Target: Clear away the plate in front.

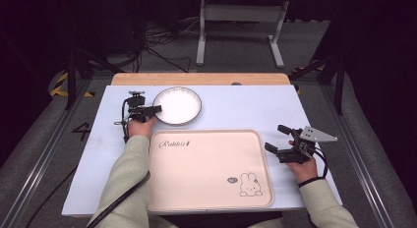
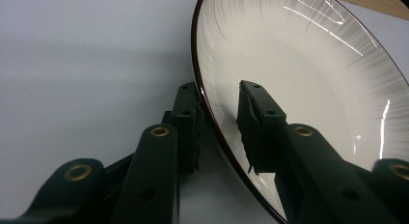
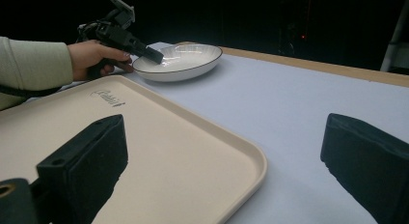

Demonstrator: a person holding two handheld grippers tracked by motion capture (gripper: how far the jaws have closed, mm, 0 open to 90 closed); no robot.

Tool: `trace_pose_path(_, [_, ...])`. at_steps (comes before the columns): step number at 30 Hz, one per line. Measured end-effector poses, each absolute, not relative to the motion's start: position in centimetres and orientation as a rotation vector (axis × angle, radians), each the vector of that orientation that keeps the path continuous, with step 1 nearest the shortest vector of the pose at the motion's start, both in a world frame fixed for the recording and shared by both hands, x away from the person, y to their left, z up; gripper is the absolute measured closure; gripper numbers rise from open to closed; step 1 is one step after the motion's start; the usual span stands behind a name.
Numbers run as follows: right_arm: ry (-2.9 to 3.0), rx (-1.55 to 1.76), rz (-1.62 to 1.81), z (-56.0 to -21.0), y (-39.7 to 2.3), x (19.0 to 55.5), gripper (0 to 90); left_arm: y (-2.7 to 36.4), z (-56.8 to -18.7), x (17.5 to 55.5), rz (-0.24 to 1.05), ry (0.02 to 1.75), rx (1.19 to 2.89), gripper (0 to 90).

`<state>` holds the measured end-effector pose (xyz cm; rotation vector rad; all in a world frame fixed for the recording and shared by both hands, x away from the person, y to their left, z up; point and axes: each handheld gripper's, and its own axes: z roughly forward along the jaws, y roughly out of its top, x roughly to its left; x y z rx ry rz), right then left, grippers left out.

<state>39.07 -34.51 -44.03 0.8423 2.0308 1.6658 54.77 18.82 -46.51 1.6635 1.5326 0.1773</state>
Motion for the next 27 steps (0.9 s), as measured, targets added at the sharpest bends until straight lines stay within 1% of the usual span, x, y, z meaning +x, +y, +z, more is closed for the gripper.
trace_pose_path(8, [2.034, 0.843, 1.662, -44.03, -34.48, 39.05, 3.0, 19.17, -46.82, 54.75, 0.144, 1.530, 1.625, 70.6])
trace_pose_path(17, [2.036, 0.847, 1.658, -44.05, -34.45, 39.05, 3.1, 19.65, -47.00, 54.86, 0.053, 1.575, 1.542, 75.7])
trace_pose_path(25, [2.036, 0.845, 1.654, -44.06, -34.44, 39.06, 3.2, 19.61, -46.78, 54.87, 0.049, 1.586, 1.520, 77.4])
trace_pose_path(27, [2.033, 0.846, 1.649, -44.04, -34.45, 39.02, 3.2, 19.75, -46.57, 54.78, 0.043, 1.563, 1.495, 79.7])
